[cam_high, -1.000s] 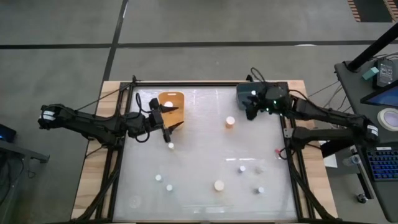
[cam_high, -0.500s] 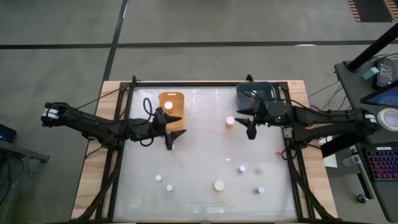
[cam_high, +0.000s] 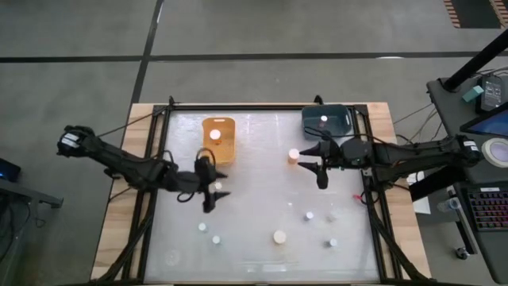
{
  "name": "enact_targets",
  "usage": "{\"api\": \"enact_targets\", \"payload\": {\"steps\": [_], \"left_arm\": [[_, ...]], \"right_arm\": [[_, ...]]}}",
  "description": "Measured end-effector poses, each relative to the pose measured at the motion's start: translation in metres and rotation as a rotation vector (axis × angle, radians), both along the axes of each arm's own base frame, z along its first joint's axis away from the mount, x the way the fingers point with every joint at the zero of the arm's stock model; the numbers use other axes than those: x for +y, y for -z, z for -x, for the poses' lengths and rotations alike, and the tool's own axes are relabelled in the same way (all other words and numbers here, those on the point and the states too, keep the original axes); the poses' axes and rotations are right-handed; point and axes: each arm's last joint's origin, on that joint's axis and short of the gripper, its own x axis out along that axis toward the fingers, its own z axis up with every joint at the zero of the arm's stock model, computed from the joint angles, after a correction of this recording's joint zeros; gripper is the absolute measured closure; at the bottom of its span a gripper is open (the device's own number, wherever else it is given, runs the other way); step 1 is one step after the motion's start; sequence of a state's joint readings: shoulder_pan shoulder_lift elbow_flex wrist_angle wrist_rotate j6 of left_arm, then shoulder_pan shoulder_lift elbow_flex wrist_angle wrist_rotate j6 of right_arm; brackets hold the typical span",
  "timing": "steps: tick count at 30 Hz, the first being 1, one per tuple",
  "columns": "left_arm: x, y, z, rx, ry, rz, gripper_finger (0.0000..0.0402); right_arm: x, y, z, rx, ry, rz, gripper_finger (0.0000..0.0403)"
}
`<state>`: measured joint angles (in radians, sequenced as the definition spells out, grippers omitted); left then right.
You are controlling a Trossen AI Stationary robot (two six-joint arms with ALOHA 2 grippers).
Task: Pick and place medicine bottles into bin by pill shape (circle, oval)
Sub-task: Put the peach bottle pill into the blue bin
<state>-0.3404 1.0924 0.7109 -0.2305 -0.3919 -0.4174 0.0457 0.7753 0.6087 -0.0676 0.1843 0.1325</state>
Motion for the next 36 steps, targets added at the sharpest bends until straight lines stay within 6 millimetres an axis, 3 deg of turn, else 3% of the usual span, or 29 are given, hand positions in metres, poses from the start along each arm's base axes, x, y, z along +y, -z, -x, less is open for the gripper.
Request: {"api": "enact_targets", "payload": {"steps": [6, 11, 22, 36], "left_arm": [[-0.008, 0.018, 0.019, 0.215, -0.034, 0.047, 0.0121], [-0.010, 0.032, 0.029, 0.296, -0.084, 0.090, 0.0121], [-0.003, 0.089, 0.046, 0.252, -0.174, 0.094, 0.0121], [0.003, 0.130, 0.052, 0.062, -0.207, 0.100, 0.0121]], "right_arm": [[0.000, 0.006, 0.000, -0.002, -0.001, 0.002, 0.0229], [0.000, 0.011, 0.000, -0.036, -0.005, 0.014, 0.0229], [0.000, 0.015, 0.000, -0.032, -0.006, 0.016, 0.0229], [0.000, 0.015, 0.000, -0.033, -0.007, 0.018, 0.0229]]}}
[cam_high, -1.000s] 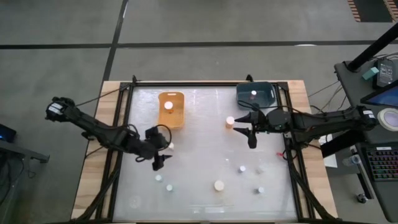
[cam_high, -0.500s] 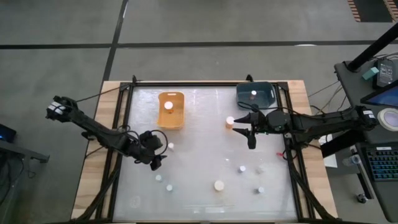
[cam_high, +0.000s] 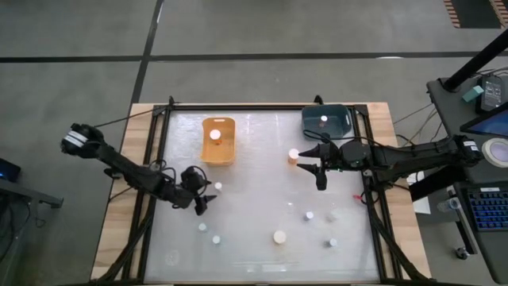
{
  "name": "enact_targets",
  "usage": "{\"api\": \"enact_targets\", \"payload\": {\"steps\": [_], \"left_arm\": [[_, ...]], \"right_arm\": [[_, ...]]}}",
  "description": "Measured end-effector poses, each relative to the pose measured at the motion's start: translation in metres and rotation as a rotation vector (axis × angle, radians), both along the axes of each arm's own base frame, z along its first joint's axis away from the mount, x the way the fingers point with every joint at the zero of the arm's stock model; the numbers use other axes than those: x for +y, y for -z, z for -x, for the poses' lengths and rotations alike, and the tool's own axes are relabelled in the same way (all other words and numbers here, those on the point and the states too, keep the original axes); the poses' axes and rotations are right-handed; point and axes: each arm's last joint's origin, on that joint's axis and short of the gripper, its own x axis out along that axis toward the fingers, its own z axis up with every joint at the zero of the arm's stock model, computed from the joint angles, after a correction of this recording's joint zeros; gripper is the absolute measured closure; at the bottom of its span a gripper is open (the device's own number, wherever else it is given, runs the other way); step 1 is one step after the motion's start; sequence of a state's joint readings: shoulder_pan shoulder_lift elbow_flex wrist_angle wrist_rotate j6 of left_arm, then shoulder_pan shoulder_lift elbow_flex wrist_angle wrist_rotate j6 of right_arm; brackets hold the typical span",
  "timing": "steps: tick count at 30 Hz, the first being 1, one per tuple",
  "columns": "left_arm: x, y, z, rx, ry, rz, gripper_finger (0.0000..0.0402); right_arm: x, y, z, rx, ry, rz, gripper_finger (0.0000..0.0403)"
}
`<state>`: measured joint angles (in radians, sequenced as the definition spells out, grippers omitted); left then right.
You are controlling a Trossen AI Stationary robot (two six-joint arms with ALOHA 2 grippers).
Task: Pick and place medicine bottles into bin by pill shape (circle, oval)
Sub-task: Put the peach bottle pill into the blue bin
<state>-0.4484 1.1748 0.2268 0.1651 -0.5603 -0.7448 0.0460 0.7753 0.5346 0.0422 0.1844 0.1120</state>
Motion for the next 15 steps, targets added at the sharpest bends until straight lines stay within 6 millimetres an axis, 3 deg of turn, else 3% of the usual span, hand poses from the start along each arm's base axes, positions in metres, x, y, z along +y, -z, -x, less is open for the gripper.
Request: {"api": "enact_targets", "payload": {"steps": [15], "left_arm": [[-0.009, 0.029, -0.023, -0.055, -0.029, -0.073, 0.0136]], "right_arm": [[0.000, 0.000, 0.000, 0.000, 0.000, 0.000, 0.0229]]}}
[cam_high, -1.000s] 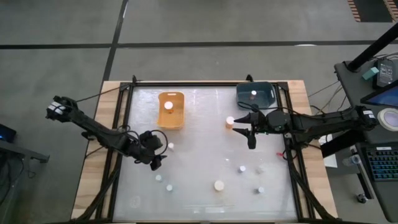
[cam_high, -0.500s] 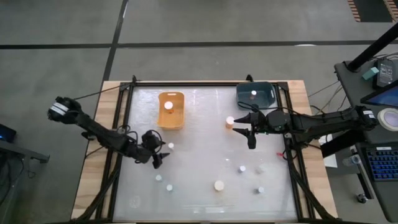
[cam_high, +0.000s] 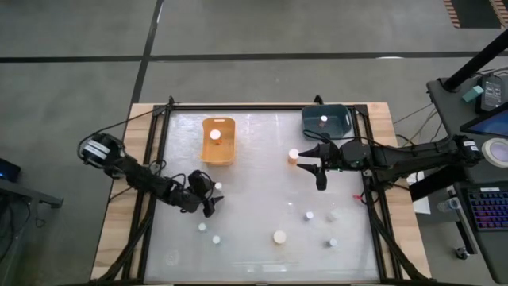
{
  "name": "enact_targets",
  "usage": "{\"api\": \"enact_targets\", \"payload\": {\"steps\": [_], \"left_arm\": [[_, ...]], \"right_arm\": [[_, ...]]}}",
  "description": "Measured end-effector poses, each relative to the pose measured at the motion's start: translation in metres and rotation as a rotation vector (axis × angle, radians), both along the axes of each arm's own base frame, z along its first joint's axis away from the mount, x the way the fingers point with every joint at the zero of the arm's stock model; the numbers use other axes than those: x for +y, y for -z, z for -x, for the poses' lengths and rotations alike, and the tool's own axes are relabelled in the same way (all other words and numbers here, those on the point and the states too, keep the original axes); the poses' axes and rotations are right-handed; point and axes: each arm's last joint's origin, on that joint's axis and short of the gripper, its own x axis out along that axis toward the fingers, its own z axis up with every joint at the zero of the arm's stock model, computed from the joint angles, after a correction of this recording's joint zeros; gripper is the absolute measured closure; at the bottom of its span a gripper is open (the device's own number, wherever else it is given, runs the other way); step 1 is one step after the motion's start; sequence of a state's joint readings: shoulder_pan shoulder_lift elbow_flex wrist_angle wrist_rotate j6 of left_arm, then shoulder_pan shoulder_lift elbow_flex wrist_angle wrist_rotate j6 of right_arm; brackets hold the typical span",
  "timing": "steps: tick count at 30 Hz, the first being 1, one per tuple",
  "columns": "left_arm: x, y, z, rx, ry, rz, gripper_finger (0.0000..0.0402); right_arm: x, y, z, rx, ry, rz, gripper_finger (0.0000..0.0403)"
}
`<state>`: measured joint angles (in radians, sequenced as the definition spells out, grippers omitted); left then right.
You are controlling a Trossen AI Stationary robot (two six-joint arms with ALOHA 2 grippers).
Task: Pick and place medicine bottles into bin by pill shape (circle, oval)
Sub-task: Put the peach bottle pill into the blue bin
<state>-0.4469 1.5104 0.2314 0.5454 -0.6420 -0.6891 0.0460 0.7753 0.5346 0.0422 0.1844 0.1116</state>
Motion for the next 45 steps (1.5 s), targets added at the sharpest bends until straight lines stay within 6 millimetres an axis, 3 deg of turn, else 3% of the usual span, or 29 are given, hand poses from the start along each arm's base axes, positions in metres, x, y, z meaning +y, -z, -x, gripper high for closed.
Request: {"api": "enact_targets", "payload": {"steps": [16, 23, 34, 45], "left_arm": [[-0.001, 0.005, -0.004, -0.017, -0.002, -0.010, 0.0277], [-0.006, -0.002, -0.011, -0.042, 0.026, 0.027, 0.0324], [-0.014, -0.047, -0.042, -0.160, 0.092, -0.031, 0.0324], [-0.007, -0.097, -0.068, -0.093, 0.085, -0.068, 0.0324]], "right_arm": [[0.000, 0.000, 0.000, -0.001, 0.002, -0.007, 0.0229], [0.000, 0.000, 0.000, -0.001, 0.003, -0.008, 0.0229], [0.001, 0.002, -0.003, 0.002, 0.006, -0.025, 0.0229], [0.002, 0.013, -0.027, 0.001, -0.015, -0.003, 0.0229]]}}
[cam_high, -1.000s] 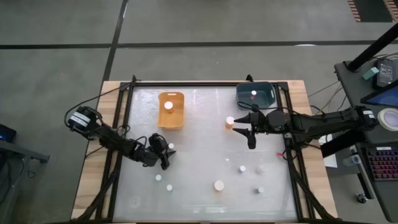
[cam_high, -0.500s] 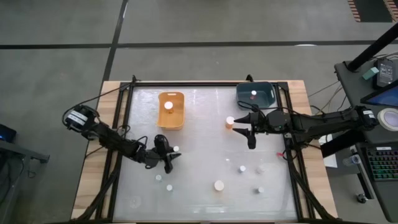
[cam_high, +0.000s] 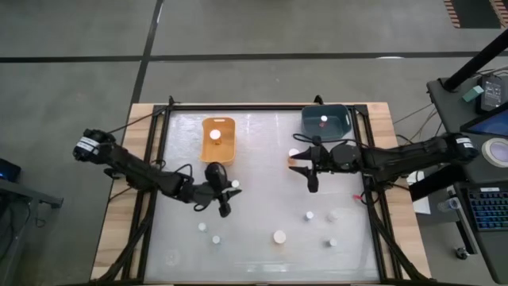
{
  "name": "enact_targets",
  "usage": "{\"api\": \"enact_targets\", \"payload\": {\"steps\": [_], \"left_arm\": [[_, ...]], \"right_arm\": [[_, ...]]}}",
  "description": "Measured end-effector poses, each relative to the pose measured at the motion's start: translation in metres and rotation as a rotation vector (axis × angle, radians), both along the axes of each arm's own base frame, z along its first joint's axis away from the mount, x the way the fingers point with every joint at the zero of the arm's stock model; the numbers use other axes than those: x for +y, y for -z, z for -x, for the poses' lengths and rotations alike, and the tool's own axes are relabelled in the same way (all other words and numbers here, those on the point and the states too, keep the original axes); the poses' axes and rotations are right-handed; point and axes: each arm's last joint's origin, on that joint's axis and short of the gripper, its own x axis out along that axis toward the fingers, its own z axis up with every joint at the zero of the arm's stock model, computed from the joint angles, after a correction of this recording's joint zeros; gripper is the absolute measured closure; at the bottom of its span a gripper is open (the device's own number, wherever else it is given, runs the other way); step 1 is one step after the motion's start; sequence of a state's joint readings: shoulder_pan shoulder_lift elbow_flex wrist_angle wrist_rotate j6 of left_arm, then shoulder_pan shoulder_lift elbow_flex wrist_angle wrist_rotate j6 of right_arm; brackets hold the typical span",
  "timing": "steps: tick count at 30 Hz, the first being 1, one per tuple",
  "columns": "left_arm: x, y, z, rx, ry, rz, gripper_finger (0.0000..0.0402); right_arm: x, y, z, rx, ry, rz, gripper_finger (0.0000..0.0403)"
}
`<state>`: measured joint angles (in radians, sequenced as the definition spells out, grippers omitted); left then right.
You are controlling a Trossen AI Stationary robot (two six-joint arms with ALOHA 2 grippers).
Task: Pick and place medicine bottles into bin by pill shape (circle, oval)
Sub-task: Put the peach bottle pill into the blue bin
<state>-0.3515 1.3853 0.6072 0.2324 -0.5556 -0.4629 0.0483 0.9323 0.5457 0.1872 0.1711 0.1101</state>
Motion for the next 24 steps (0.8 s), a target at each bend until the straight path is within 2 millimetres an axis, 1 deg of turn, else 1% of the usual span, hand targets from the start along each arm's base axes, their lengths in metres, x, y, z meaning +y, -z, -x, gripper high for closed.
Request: {"api": "enact_targets", "payload": {"steps": [4, 9, 18, 24], "left_arm": [[0.002, -0.007, -0.008, 0.000, 0.021, 0.016, 0.0324], [0.007, -0.015, -0.013, -0.007, 0.025, -0.012, 0.0324], [0.014, -0.026, -0.021, -0.013, 0.042, -0.106, 0.0324], [0.014, -0.029, -0.022, -0.005, 0.072, -0.165, 0.0324]], "right_arm": [[0.003, -0.003, -0.011, -0.002, -0.054, -0.012, 0.0229], [0.006, -0.008, -0.026, -0.006, -0.125, -0.022, 0.0227], [0.010, -0.014, -0.056, 0.017, -0.143, -0.010, 0.0184], [0.012, -0.016, -0.083, 0.027, -0.147, 0.001, 0.0173]]}}
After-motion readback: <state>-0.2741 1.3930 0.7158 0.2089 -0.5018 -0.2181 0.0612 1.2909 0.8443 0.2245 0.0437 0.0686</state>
